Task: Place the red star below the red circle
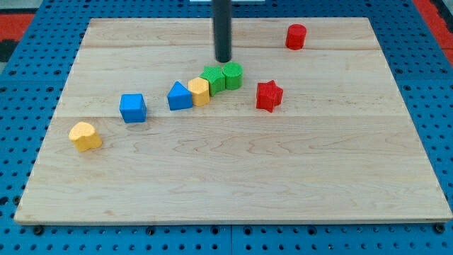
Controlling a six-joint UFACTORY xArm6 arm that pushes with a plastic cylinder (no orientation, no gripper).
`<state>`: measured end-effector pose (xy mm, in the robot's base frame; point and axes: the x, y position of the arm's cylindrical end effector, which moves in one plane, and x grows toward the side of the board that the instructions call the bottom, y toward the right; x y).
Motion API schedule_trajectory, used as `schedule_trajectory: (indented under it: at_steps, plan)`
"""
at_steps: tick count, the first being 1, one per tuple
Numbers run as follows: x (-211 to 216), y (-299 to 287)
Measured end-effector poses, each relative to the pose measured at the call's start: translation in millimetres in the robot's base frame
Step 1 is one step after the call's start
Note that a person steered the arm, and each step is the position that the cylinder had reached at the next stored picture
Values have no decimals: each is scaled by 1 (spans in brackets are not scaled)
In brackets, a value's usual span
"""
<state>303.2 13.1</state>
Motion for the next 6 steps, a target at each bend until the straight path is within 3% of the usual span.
schedule_trajectory:
  at_steps: [1, 2, 3, 4, 6]
  plan:
    - [15, 59]
    - [36, 71]
    - [88, 32]
    - [111, 16]
    - [181, 67]
